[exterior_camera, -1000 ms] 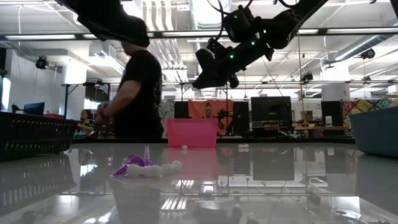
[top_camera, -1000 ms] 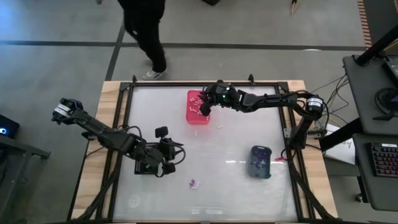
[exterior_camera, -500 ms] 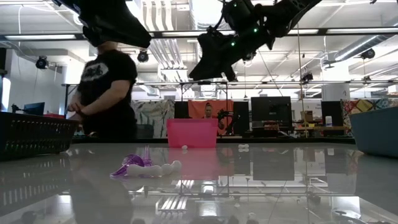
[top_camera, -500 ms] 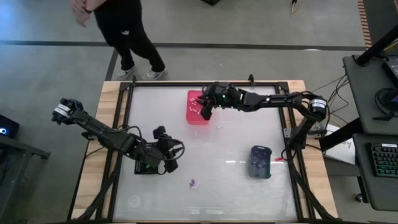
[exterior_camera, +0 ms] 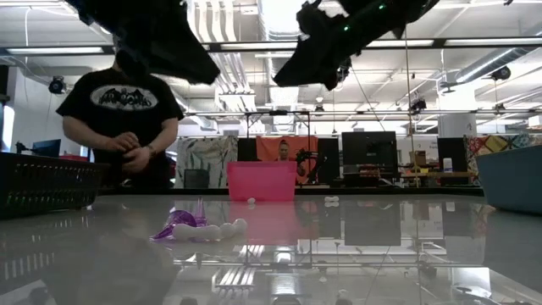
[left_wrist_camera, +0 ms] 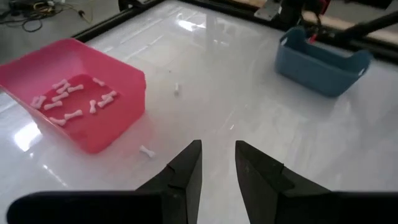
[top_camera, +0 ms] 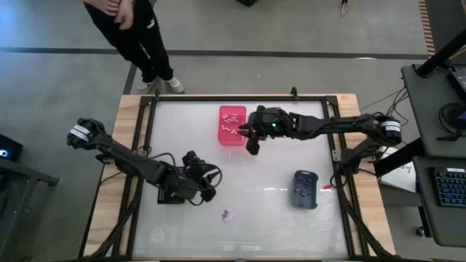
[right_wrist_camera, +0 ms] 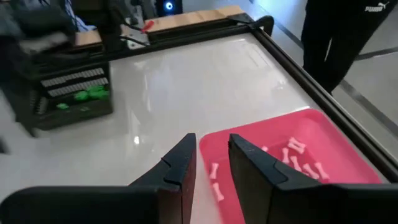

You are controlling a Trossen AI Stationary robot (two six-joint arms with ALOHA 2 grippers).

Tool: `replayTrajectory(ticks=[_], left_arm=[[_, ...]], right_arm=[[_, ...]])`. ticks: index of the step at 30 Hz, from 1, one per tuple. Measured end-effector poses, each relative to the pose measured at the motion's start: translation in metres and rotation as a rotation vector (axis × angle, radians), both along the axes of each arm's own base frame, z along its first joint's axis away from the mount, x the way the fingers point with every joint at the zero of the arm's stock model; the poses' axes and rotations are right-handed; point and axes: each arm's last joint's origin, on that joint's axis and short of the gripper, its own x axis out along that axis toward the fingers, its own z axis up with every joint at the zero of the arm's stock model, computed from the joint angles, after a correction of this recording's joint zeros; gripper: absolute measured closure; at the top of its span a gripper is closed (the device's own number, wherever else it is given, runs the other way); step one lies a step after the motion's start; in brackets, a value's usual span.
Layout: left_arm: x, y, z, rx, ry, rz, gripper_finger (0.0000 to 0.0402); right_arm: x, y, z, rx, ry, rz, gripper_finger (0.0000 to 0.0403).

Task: Sort Halloween decoration
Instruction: Put the bone toy into the red bin

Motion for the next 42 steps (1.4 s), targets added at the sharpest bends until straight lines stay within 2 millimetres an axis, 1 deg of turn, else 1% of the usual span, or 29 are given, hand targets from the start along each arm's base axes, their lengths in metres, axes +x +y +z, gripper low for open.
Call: replayTrajectory(ticks=[5,9,15,22,24,28,31,34,38,42], left_arm=[[0.013,-0.005,-0.014,0.051,0.028,0.038,0.0322],[0.02,-0.003,-0.024,0.073,0.055,0.06,0.0322],[0.029,0.002,-0.04,0.088,0.094,0.086,0.0322],[0.037,0.017,-0.053,0.095,0.177,0.067,0.0322],[0.037,0.022,-0.056,0.102,0.196,0.069,0.0322],[0.036,0.028,-0.064,0.124,0.226,0.012,0.0322],[0.034,0.032,-0.071,0.147,0.197,-0.039,0.0322],[0.034,0.041,-0.077,0.132,0.139,-0.09,0.0322],[0.03,0.053,-0.083,0.126,0.077,-0.053,0.0322],[0.028,0.061,-0.085,0.108,0.035,-0.016,0.0322]], right_arm=[[-0.018,0.017,0.006,-0.014,-0.024,-0.02,0.0314],[-0.031,0.03,0.011,-0.035,-0.045,-0.027,0.0314],[-0.043,0.043,0.016,-0.038,-0.071,-0.014,0.0314],[-0.043,0.049,0.017,-0.045,-0.072,-0.005,0.0314],[-0.042,0.05,0.016,-0.045,-0.068,-0.004,0.0314],[-0.042,0.051,0.015,-0.045,-0.066,-0.001,0.0314],[-0.042,0.051,0.015,-0.045,-0.067,0.002,0.0314],[-0.042,0.051,0.015,-0.043,-0.067,0.001,0.0314],[-0.042,0.051,0.015,-0.04,-0.068,0.0,0.0314],[-0.041,0.051,0.015,-0.039,-0.067,-0.001,0.0314]])
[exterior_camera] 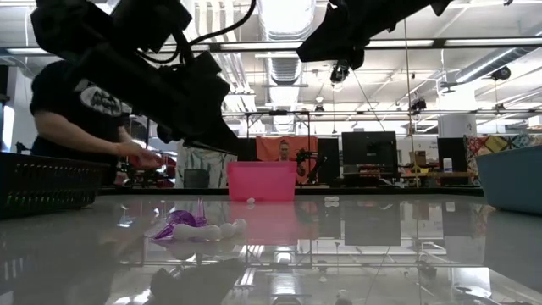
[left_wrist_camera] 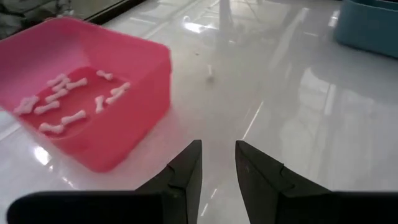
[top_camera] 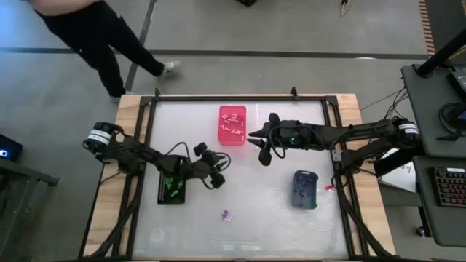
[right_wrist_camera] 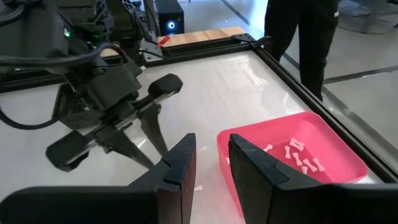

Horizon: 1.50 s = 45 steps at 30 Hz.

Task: Sort Halloween decoration
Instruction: Put the bone toy into the red bin

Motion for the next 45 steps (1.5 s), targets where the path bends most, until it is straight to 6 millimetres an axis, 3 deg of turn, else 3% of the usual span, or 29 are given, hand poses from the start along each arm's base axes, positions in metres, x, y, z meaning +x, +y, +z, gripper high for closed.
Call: replayTrajectory(ticks=[12,17,25,45], left_arm=[[0.022,-0.001,-0.026,0.027,0.039,0.084,0.0317],[0.03,-0.001,-0.038,0.039,0.066,0.099,0.0289],[0.027,0.002,-0.05,0.065,0.074,0.191,0.0244],[0.032,0.008,-0.072,0.032,0.043,0.241,0.0251]], right_arm=[[0.0,0.0,0.0,0.003,0.0,-0.001,0.0314],[0.0,0.0,-0.001,0.003,0.004,0.0,0.0314],[0.0,0.0,-0.001,0.008,0.007,-0.002,0.0314],[0.0,0.0,-0.002,0.018,0.012,-0.006,0.0314]])
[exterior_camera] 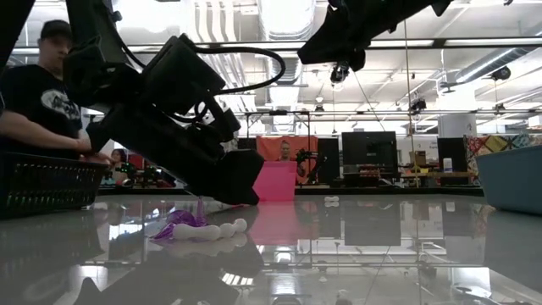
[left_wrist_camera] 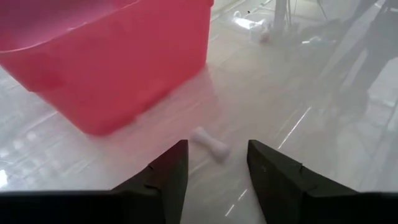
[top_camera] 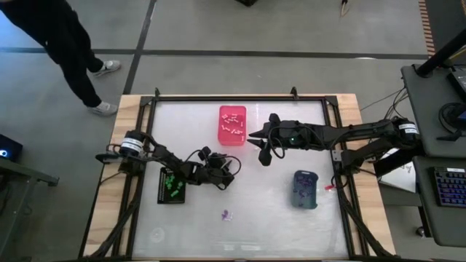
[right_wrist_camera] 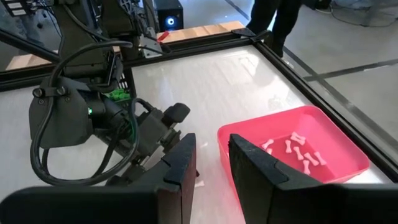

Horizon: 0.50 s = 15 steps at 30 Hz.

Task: Sort Halloween decoration
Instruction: Put the bone toy into the red bin

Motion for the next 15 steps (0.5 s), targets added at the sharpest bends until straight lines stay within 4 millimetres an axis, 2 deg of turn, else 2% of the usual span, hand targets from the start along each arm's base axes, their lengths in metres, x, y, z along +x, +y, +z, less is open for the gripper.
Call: replayTrajectory(ticks=[4,15], left_arm=[[-0.0001,0.0001,-0.0003,-0.005,-0.001,-0.001,0.0277],[-0.0003,0.0003,-0.001,-0.018,-0.002,0.0,0.0381]], right_arm=[[-0.0001,0.0,-0.0002,0.002,0.001,-0.001,0.0314],[-0.0007,0.0006,-0.0017,0.006,0.018,0.0,0.0314]])
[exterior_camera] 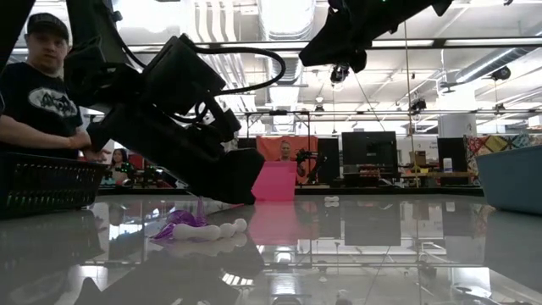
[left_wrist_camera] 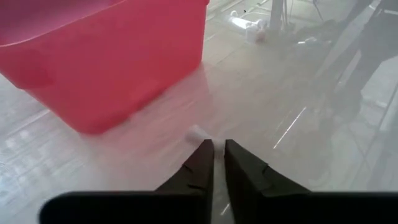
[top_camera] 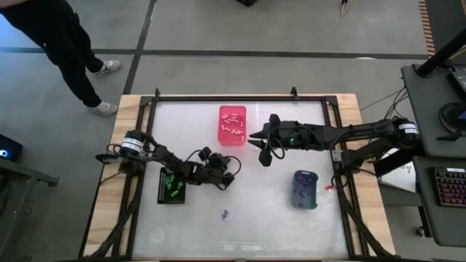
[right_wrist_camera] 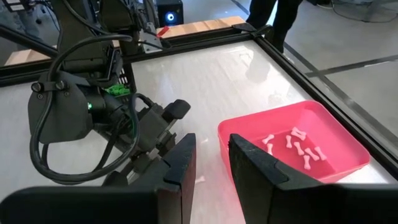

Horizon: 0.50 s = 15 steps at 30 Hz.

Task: Sort Halloween decoration
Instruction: Put the bone toy into the red bin

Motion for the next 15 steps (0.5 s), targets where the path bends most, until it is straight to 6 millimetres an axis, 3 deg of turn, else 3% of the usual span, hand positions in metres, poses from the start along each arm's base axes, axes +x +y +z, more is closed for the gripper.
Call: replayTrajectory(ticks=[3,15], left_arm=[[0.0,0.0,0.0,-0.009,-0.002,-0.003,0.0398],[-0.001,-0.006,0.016,-0.014,-0.003,-0.075,0.0402]], right_arm=[[0.0,0.0,0.0,0.0,0.0,0.0,0.0314],[0.0,0.004,-0.001,0.026,0.006,0.004,0.0314]])
